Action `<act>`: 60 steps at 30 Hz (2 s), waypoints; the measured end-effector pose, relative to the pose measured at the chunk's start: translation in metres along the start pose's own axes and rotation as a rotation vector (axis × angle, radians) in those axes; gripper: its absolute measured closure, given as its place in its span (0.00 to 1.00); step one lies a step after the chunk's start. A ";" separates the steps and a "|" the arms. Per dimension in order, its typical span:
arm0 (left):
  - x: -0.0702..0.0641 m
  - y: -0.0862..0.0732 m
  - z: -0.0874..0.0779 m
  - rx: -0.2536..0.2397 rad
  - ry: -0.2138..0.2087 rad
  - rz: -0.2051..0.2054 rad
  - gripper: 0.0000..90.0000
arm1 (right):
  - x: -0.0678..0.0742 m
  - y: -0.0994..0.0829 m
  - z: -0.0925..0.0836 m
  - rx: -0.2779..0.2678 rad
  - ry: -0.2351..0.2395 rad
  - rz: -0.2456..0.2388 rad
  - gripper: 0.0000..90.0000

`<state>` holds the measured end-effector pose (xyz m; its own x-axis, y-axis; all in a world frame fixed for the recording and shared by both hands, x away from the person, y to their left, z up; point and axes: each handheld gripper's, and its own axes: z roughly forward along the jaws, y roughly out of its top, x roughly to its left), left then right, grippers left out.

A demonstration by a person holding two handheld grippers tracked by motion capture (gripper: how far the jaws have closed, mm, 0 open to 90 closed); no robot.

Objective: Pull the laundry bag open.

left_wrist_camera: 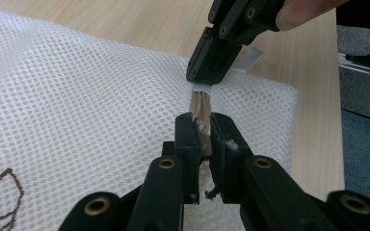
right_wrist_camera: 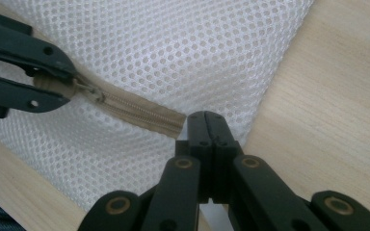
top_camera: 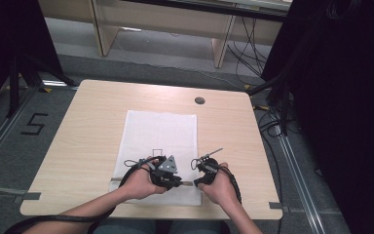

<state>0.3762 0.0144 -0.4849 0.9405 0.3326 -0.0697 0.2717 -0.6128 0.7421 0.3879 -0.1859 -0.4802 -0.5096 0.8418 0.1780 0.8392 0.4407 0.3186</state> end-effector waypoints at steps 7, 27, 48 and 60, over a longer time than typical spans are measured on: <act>0.001 -0.002 -0.001 0.009 0.002 0.006 0.91 | 0.000 0.000 0.001 -0.006 -0.003 -0.017 1.00; 0.005 -0.007 -0.008 0.015 -0.011 0.012 0.91 | 0.003 0.000 0.001 -0.018 -0.027 -0.025 1.00; 0.008 -0.020 -0.026 -0.016 -0.018 -0.017 0.91 | 0.004 0.000 0.000 -0.004 -0.022 0.009 1.00; 0.007 -0.020 -0.027 -0.006 -0.014 -0.001 0.91 | 0.005 0.000 0.000 -0.002 -0.023 0.012 1.00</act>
<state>0.3714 0.0482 -0.4820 0.9430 0.3233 -0.0793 0.2713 -0.6084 0.7458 0.3856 -0.1819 -0.4794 -0.4947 0.8541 0.1603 0.8450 0.4297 0.3184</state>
